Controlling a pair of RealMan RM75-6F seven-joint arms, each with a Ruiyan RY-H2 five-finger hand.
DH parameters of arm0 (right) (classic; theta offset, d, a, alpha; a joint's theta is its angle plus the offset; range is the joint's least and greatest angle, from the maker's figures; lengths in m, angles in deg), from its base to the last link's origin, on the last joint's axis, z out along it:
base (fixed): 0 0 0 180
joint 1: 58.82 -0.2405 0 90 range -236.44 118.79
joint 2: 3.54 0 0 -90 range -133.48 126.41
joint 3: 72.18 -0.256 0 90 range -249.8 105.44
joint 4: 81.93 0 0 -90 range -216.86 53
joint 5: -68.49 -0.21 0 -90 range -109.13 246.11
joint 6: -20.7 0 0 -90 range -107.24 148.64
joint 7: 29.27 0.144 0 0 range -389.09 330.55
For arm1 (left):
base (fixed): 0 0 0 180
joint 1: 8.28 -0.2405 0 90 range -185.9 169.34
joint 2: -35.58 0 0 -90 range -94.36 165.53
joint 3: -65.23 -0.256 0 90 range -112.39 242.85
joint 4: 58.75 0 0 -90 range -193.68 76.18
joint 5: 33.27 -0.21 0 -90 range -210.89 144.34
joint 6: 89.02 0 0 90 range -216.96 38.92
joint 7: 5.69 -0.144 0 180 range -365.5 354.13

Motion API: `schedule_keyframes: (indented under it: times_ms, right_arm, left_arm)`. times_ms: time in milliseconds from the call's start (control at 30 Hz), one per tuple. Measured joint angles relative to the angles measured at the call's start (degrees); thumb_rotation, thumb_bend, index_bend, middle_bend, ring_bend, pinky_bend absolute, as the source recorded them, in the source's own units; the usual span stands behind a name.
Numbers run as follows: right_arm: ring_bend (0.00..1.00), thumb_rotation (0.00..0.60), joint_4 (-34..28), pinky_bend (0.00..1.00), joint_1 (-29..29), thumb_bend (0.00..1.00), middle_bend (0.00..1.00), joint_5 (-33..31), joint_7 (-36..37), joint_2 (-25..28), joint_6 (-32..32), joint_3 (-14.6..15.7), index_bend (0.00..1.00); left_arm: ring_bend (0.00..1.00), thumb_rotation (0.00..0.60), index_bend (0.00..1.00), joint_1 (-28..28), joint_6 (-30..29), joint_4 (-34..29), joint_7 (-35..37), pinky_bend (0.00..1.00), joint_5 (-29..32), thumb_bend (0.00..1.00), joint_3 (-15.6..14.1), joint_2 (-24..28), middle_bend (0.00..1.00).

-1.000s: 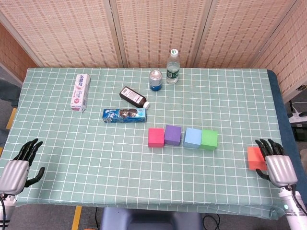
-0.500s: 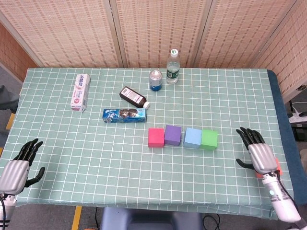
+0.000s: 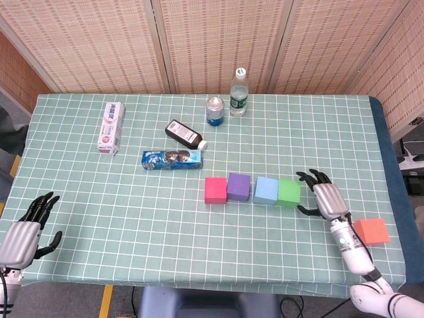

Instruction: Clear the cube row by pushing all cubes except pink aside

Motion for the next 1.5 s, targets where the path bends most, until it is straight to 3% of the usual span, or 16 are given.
schedule_keyframes:
  times_ms: [433,533,700,867,1033,1133,1233,1367,1500]
  right_arm:
    - [0.08,0.6,5.3,0.14,-2.7,0.1,0.26,0.6,4.1,-4.9,1.9,0.0,0.17]
    - [0.13,0.6,7.2,0.2,-3.1,0.1,0.28,0.8,5.8,-6.2,2.1,0.0,0.24]
    - [0.43,0.6,11.6,0.5,-3.1,0.11,0.54,2.2,8.4,-8.4,-1.0,0.3,0.55]
    - [0.46,0.6,17.6,0.53,-2.2,0.11,0.56,2.6,8.1,-10.2,-6.0,-0.1,0.59]
    - [0.46,0.6,19.2,0.53,-1.1,0.11,0.56,0.9,3.0,-9.5,-7.3,-1.4,0.59]
    - [0.44,0.6,20.6,0.53,-0.4,0.11,0.54,-1.6,0.5,-8.4,-7.2,-2.8,0.56]
    - [0.34,0.6,23.0,0.46,-0.2,0.11,0.41,-3.0,0.3,-7.5,-5.7,-3.5,0.48]
    - [0.09,0.6,25.2,0.27,0.0,0.11,0.18,-4.2,1.1,-6.8,-2.6,-3.8,0.25]
    - [0.0,0.6,22.6,0.12,0.4,0.11,0.03,-3.7,2.7,-5.4,-2.4,-3.2,0.06]
  left_arm:
    - [0.04,0.6,0.04,0.0,0.0,0.0,0.0,0.41,-0.1,0.43,0.0,0.0,0.0]
    - [0.04,0.6,0.04,0.0,-0.1,0.1,0.0,0.41,-0.2,0.43,0.0,0.0,0.0]
    - [0.04,0.6,0.04,0.0,-0.1,0.2,0.3,0.41,-0.3,0.43,-0.1,0.0,0.0]
    - [0.04,0.6,0.04,0.0,-0.2,0.2,0.3,0.41,-0.4,0.43,-0.1,0.0,0.0]
    - [0.04,0.6,0.04,0.0,-0.1,0.1,0.1,0.41,-0.2,0.43,-0.1,0.0,0.0]
    - [0.04,0.6,0.04,0.0,-0.2,0.1,-0.2,0.41,-0.2,0.43,-0.1,-0.1,0.0]
    - [0.04,0.6,0.04,0.0,-0.2,0.0,-0.3,0.41,-0.1,0.43,0.0,-0.1,0.0]
    - [0.04,0.6,0.04,0.0,-0.1,-0.1,-0.1,0.41,0.1,0.43,0.0,0.0,0.0]
    - [0.04,0.6,0.04,0.0,-0.1,-0.1,-0.1,0.41,0.0,0.43,0.0,0.0,0.0]
